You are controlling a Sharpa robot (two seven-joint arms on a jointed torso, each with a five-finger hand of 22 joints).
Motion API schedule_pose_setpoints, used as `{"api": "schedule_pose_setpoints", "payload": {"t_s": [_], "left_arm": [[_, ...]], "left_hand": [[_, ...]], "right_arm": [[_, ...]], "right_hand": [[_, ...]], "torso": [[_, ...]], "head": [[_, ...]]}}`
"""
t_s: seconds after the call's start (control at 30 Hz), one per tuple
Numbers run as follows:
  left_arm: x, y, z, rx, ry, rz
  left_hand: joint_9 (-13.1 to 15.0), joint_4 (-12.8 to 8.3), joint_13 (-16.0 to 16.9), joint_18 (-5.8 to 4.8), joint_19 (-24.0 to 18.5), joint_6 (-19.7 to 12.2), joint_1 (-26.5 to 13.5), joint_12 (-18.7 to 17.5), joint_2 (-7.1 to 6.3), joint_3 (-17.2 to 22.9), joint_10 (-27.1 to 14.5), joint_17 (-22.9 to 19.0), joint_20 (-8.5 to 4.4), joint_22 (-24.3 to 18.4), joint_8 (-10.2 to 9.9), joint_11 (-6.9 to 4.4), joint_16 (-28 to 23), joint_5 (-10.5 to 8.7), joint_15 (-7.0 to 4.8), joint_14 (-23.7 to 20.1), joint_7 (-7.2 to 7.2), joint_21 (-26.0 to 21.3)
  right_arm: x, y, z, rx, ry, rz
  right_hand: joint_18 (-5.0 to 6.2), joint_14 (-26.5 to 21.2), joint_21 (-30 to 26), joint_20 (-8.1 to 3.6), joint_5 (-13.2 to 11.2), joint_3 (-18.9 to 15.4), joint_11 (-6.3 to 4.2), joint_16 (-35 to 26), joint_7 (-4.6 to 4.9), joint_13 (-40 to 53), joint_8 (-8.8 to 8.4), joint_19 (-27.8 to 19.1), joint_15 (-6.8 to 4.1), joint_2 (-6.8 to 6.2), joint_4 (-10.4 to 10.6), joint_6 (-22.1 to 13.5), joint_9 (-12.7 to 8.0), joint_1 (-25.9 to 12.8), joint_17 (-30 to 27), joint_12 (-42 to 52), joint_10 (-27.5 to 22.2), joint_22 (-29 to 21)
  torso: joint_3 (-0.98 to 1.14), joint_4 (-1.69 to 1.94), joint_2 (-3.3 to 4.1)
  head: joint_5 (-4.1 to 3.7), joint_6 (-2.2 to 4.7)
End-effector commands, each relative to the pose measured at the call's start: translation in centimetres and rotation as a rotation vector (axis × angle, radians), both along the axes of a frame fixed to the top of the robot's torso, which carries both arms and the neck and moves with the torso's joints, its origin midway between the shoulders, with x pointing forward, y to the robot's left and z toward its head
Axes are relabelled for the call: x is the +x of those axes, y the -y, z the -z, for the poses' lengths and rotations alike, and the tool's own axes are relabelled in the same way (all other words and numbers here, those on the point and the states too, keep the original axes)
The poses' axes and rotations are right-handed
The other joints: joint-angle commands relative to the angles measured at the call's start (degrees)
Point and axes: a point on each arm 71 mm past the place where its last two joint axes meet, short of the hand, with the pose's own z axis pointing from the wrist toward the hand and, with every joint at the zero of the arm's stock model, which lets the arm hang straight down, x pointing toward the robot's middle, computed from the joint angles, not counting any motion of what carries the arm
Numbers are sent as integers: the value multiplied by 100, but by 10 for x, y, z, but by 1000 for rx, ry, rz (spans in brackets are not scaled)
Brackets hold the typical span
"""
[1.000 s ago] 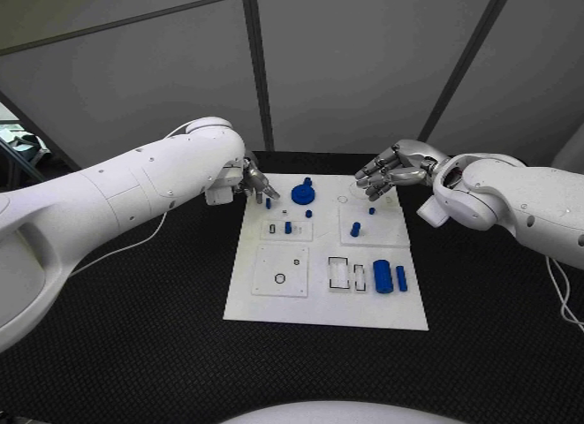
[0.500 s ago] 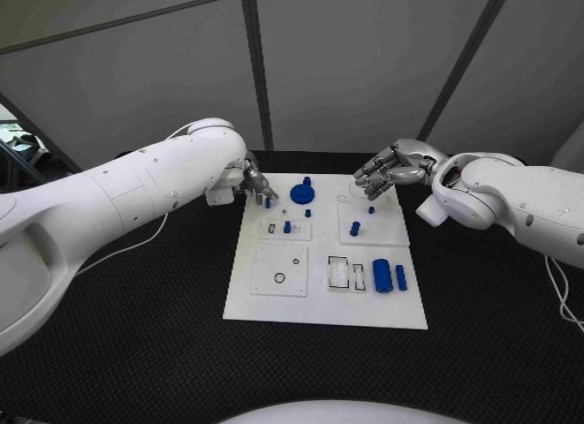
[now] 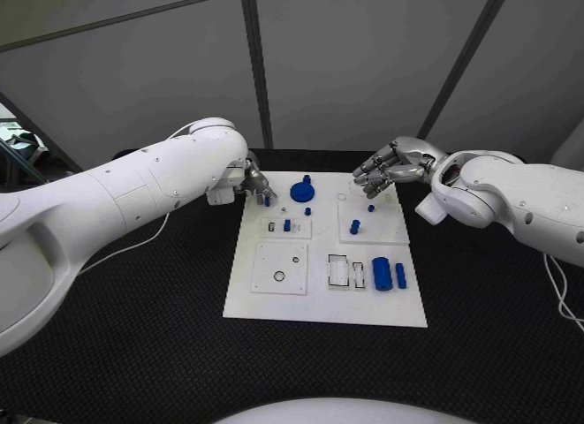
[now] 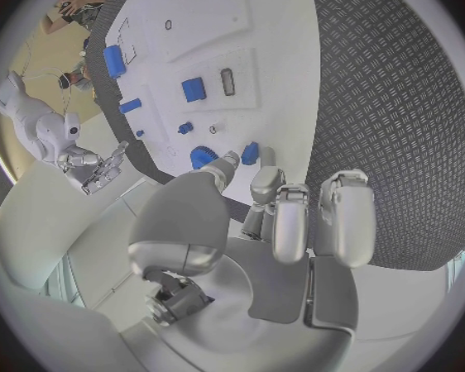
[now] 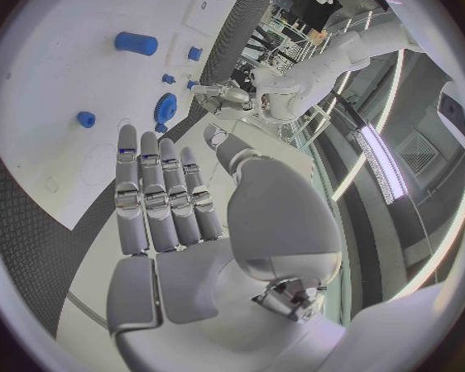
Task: Assemble the parts on the task board
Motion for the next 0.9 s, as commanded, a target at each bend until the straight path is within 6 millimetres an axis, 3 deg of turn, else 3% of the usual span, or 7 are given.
{"api": "schedule_pose_setpoints", "payload": {"t_s": [0.03, 0.17, 0.47, 0.63, 0.67, 0.77, 0.9], "left_arm": [[1, 2, -2, -10, 20, 5], [2, 3, -2, -20, 37, -4], [2, 4, -2, -38, 51, -11], [2, 3, -1, -65, 45, -23], [2, 3, -1, -71, 43, -25], [1, 1, -1, -91, 42, -34], [-1, -1, -3, -108, 50, -38]], "left_hand": [[-7, -72, -3, -98, 253, 31, 138, 13, 122, 120, 6, 1506, -17, 954, 51, -51, 14, -5, -21, 614, -18, 26], [-5, -271, -9, -98, 253, 20, 374, 4, 305, 301, 1, 1506, -37, 959, 88, -81, 14, -5, -46, 614, -49, 29], [61, -562, -26, -100, 253, 4, 639, -15, 474, 507, 6, 1506, -61, 968, 219, -109, 14, -5, -67, 614, -83, 33], [329, -850, -44, -98, 251, -15, 785, -36, 588, 710, 42, 1506, -84, 972, 557, -147, 14, 18, -83, 614, -118, 30], [398, -903, -54, -100, 253, -53, 798, -46, 620, 773, 43, 1506, -87, 976, 629, -148, 14, 49, -83, 614, -117, 35], [645, -1052, -64, -100, 253, -171, 724, -59, 652, 991, 65, 1506, -87, 981, 890, -133, 14, 431, -74, 614, -98, 33], [799, -1146, -54, -102, 254, -242, 614, -46, 647, 1151, 88, 1506, -76, 986, 1060, -139, 14, 538, -79, 614, -110, 32]], "right_arm": [[0, -2, -2, 8, 12, -6], [0, -2, -2, 7, 10, -7], [0, -2, -2, 6, 7, -8], [0, -2, -2, 5, 5, -8], [0, -2, -2, 5, 5, -8], [0, -1, -2, 4, 4, -7], [0, -1, -2, 3, 4, -6]], "right_hand": [[23, -31, -16, -9, 22, -17, -1, -2, 26, 9, -10, 45, -4, 26, -8, -19, -1, -11, -5, -6, -17, -7], [23, -31, -16, -9, 22, -17, -1, -2, 26, 9, -10, 45, -4, 26, -8, -19, -1, -11, -5, -6, -17, -7], [23, -31, -16, -9, 22, -17, -1, -2, 26, 9, -10, 45, -4, 26, -8, -19, -1, -11, -5, -6, -17, -7], [23, -28, -18, -9, 22, -21, -1, -2, 27, 9, -11, 50, -5, 25, -9, -19, -1, -12, -7, -6, -16, -10], [23, -28, -18, -9, 22, -21, -1, -2, 27, 9, -11, 50, -5, 25, -9, -19, -1, -12, -7, -6, -16, -10], [23, -28, -18, -9, 22, -21, -1, -2, 27, 9, -11, 50, -5, 25, -9, -19, -1, -12, -7, -6, -16, -10], [23, -28, -18, -9, 22, -21, -1, -2, 27, 9, -11, 50, -5, 25, -9, -19, -1, -12, -7, -6, -16, -10]], "torso": [[2, 3, -3], [3, 0, -10], [4, 4, -7], [2, 6, -7], [2, 6, -6], [1, 7, -7], [1, 12, -7]], "head": [[-6, 1], [2, -2], [6, -4], [7, 1], [7, 1], [7, 1], [9, -4]]}}
